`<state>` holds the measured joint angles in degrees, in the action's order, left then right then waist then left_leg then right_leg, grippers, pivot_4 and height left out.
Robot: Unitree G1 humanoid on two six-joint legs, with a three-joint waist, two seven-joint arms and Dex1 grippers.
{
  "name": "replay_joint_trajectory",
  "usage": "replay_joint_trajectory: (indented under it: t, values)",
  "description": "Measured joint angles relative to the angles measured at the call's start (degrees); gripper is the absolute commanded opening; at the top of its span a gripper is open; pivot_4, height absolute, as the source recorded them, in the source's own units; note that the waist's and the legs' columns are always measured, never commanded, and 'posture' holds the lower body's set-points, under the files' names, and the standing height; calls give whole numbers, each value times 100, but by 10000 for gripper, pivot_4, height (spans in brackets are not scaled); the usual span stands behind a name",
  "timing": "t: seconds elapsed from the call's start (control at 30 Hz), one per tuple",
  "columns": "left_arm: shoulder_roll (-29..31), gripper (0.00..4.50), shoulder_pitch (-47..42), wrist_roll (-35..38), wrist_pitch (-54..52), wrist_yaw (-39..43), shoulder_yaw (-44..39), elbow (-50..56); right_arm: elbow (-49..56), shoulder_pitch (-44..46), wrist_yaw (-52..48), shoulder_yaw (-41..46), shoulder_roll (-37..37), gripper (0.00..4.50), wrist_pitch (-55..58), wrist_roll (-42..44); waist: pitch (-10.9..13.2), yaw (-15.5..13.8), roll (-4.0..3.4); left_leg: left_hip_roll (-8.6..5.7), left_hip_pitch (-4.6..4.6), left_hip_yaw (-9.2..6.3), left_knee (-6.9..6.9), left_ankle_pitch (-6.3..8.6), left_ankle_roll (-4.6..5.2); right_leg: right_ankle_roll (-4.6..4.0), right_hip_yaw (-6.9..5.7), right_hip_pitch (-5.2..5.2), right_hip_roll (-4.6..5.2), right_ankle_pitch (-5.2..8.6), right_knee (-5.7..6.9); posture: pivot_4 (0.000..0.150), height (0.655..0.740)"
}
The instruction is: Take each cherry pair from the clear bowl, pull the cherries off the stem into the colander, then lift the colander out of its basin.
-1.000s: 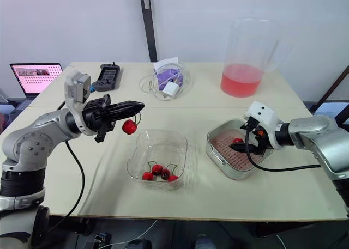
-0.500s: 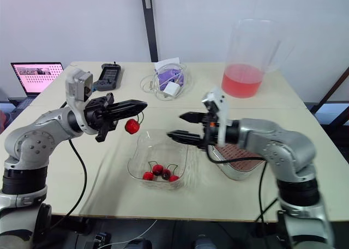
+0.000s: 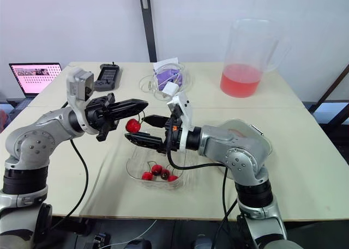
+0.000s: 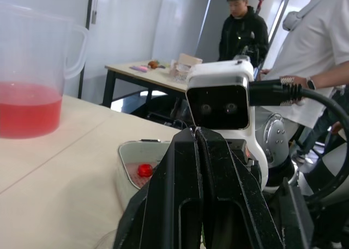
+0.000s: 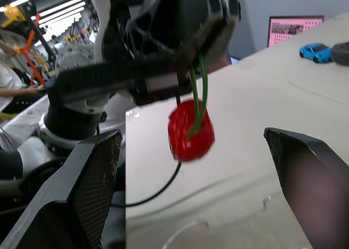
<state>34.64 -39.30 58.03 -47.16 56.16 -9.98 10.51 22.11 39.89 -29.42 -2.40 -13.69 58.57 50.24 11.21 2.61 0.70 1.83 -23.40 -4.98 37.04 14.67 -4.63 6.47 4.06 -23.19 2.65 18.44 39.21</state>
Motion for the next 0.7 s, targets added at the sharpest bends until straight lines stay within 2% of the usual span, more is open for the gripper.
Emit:
replay_joint_trajectory:
  t: [0.03, 0.13, 0.2, 0.5, 0.53, 0.63, 0.7]
  values:
    - [-4, 0, 0, 0, 3, -6, 0, 2, -12, 8, 11, -25, 35, 44692, -25, -4, 0, -3, 0, 0, 0, 0, 0, 0, 0, 0, 0, 0, 0, 0, 0, 1500, 7332]
    - [-48, 0, -3, 0, 22, -9, 3, 6, -110, 9, 41, -86, 113, 36309, -46, -40, 0, -4, 0, 0, 0, 0, 1, 0, 0, 0, 0, 0, 0, 0, 0, 1500, 7332]
    - [-88, 0, -9, 0, 23, -8, 6, 6, -142, 9, 70, -111, 135, 27452, -58, -58, 0, -3, 0, 0, 0, 0, 0, 0, 0, 0, 0, 0, 0, 0, 0, 1500, 7332]
    - [-103, 0, -89, -5, 38, 22, 8, -6, -224, 9, 207, -163, 195, 27452, -84, -171, 0, 1, 0, 0, 0, 0, -1, 0, 0, 0, 0, -1, 0, 0, 0, 1500, 7332]
    - [-103, 0, -89, -6, 39, 34, 8, -24, -225, 9, 208, -163, 206, 22275, -88, -171, 0, 1, 0, 0, 0, 0, -1, 0, 0, 0, 0, -1, 0, 0, 0, 1500, 7332]
    - [-103, 0, -82, -14, 49, 88, 8, -41, -233, 15, 223, -151, 215, 10373, -109, -172, 0, 1, 0, 0, 0, 0, -1, 0, 0, 0, 0, -1, 0, 0, 0, 1500, 7332]
    - [-103, 0, -75, -31, 91, 95, 7, -49, -260, 55, 239, -151, 212, 10373, -116, -178, 0, 1, 0, 0, 0, 0, -1, 0, 0, 0, 0, -1, 0, 0, 0, 1500, 7332]
